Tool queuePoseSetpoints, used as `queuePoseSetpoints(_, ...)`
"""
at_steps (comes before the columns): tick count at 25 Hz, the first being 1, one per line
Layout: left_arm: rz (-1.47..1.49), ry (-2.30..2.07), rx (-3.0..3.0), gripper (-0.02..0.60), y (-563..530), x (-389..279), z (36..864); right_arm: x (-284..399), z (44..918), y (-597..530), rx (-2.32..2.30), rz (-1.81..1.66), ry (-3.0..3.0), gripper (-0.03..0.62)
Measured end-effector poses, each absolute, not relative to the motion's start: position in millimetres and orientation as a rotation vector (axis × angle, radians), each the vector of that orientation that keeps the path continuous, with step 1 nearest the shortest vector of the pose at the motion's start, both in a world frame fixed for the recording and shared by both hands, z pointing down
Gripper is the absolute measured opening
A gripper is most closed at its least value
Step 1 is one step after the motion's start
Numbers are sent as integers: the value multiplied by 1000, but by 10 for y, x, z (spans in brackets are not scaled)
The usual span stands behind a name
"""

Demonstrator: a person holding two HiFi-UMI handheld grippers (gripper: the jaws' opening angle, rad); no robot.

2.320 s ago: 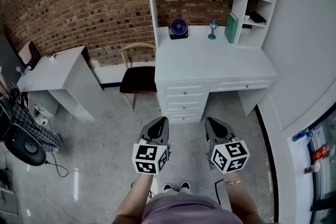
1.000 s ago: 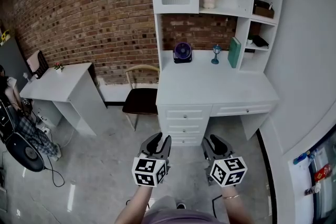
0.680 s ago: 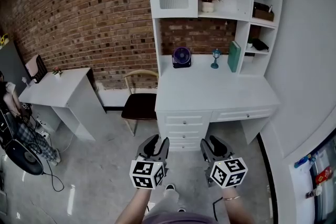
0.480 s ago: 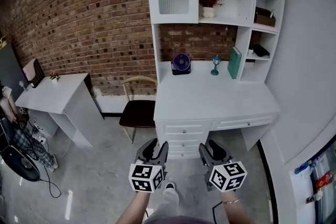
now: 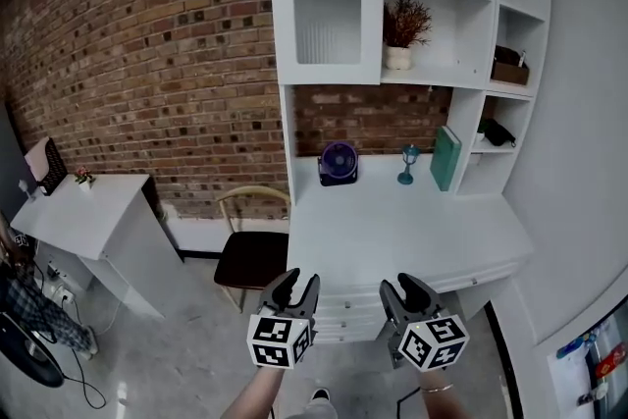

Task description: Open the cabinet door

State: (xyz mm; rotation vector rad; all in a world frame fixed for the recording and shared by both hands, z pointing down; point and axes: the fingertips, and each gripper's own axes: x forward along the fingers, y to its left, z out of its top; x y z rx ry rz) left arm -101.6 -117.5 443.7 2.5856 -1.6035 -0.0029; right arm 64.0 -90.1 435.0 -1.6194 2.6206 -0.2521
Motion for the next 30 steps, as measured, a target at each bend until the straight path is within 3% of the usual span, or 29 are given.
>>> queuePoseSetpoints(15, -53, -1551, 2793, 125, -2724, -904, 3685, 886, 3640, -2365, -1731, -66, 2502, 152)
queuePoseSetpoints(30, -203, -1707, 2888, 126, -3989, -296, 2663, 1226, 2603, -3714, -1530, 221, 2534, 152)
